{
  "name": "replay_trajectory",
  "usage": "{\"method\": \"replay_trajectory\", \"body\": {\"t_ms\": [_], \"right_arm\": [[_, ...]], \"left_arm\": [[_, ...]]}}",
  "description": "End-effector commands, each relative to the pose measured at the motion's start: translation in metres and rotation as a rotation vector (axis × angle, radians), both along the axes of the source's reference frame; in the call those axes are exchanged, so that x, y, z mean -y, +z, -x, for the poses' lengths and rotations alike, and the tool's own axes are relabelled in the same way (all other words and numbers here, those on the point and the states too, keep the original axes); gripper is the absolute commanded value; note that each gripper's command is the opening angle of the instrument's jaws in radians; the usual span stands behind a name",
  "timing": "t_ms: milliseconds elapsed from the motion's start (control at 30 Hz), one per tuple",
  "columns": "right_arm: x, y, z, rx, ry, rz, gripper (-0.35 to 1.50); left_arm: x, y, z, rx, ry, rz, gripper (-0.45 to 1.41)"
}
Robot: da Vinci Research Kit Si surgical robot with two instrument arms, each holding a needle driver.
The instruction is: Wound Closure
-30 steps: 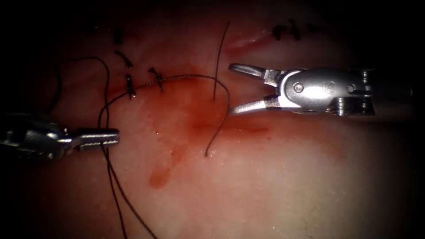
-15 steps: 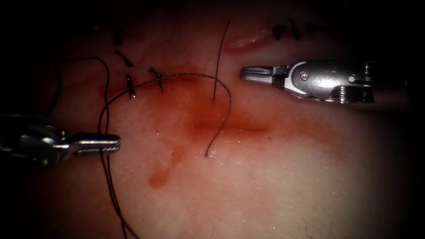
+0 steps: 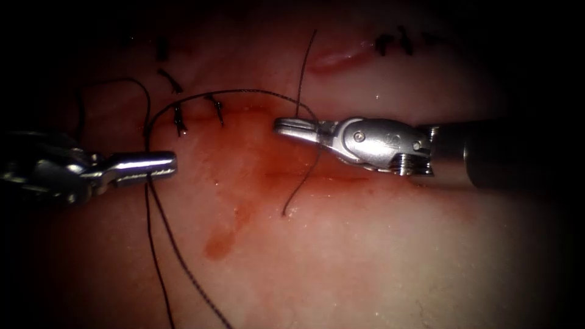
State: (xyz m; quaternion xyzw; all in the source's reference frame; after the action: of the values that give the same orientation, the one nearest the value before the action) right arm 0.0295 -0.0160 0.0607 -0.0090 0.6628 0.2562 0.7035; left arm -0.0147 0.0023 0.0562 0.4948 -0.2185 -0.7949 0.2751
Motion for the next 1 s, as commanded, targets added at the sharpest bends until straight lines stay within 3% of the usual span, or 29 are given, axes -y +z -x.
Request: {"method": "replay_trajectory", "body": {"t_ms": [33, 267, 500, 700, 867, 900, 1000], "right_arm": [[-0.0002, -0.0005, -0.0016, -0.017, -0.001, 0.001, -0.35], [-0.0004, -0.0021, -0.0021, -0.057, -0.002, -0.007, -0.35], [-0.0008, -0.0026, -0.0025, -0.076, 0.029, -0.006, -0.35], [-0.0006, -0.0024, -0.0032, -0.072, 0.065, 0.001, -0.35], [-0.0001, -0.0021, -0.0042, -0.045, 0.097, 0.002, -0.35], [-0.0001, -0.002, -0.0043, -0.033, 0.093, -0.002, -0.32], [-0.0002, -0.0017, -0.0049, 0.01, 0.079, -0.014, 0.47]], "left_arm": [[-0.0003, 0.0013, 0.0007, -0.011, 0.008, -0.02, -0.45], [0.0005, 0.0074, 0.0016, -0.064, 0.038, -0.235, -0.45], [0.0025, 0.0105, 0.0047, -0.084, 0.114, -0.274, -0.45], [0.0055, 0.0102, 0.0081, -0.07, 0.214, -0.277, -0.45], [0.0068, 0.0062, 0.0097, -0.005, 0.296, -0.278, -0.45], [0.0068, 0.0057, 0.0097, 0.001, 0.303, -0.279, -0.45], [0.007, 0.0044, 0.0097, 0.015, 0.322, -0.28, -0.45]]}}
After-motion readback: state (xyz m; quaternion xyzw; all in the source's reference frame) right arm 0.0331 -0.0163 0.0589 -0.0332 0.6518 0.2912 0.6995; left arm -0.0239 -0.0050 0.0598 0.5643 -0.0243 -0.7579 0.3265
